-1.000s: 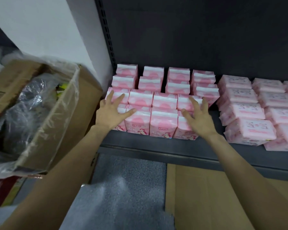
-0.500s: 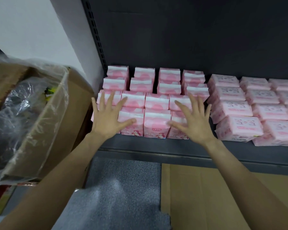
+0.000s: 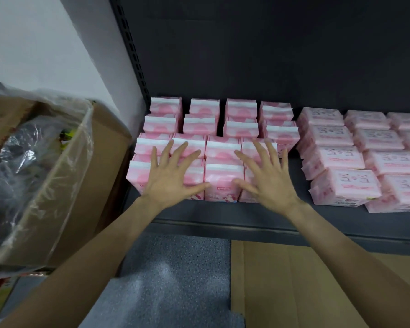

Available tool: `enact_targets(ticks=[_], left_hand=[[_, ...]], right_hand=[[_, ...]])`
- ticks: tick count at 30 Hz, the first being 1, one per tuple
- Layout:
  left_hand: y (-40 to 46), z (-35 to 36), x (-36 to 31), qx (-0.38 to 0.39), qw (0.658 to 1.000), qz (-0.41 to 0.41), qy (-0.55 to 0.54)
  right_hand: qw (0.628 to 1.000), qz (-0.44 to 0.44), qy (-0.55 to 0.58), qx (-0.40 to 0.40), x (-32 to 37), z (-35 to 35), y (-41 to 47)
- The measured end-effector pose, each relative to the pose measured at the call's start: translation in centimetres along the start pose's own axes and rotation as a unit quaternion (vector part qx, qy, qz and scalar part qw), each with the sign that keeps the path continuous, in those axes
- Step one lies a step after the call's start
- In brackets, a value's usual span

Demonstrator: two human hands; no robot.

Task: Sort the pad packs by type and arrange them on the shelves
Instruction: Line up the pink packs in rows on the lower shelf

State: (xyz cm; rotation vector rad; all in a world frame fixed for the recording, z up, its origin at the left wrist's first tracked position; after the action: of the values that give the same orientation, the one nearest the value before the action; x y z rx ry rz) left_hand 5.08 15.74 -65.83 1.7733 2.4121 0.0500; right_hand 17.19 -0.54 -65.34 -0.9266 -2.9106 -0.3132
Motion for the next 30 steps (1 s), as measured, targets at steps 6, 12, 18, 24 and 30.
enact_targets(ticks=[6, 12, 18, 24, 30], left_hand=[[4.7, -0.9, -3.3, 0.000, 0.999, 0.003, -0.034], [7.4, 3.0, -3.4, 0.095, 0.995, -0.023, -0.025], [7.4, 3.5, -3.4, 0.096, 0.995, -0.019, -0.015], [7.4, 3.4, -3.4, 0.088, 0.996, -0.019, -0.024], [7.7, 3.3, -3.5, 0.080, 0.996, -0.008, -0.034]], right_hand=[[0.978, 0.151, 0.138, -0.034, -10.6, -2.2, 6.5], [0.939, 0.247, 0.214, 0.103, -14.2, 1.2, 10.2], [0.920, 0.240, 0.290, 0.105, -11.7, 1.8, 11.4], [0.942, 0.218, 0.239, 0.089, -12.6, 1.8, 12.2], [0.953, 0.183, 0.224, 0.086, -12.7, 2.3, 12.8]])
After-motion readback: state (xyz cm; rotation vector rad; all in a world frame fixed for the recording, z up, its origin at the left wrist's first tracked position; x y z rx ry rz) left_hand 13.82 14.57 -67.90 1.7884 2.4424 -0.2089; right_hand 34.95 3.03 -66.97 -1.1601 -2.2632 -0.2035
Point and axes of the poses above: each hand's wrist, its own y-axis towards the middle knuckle, its own z-axis out of the palm, x = y × z, the point moved 9 cm from there along y, towards the middle knuckle, and after that the axes turned 3 degrees about z, right-handed, at the moved point
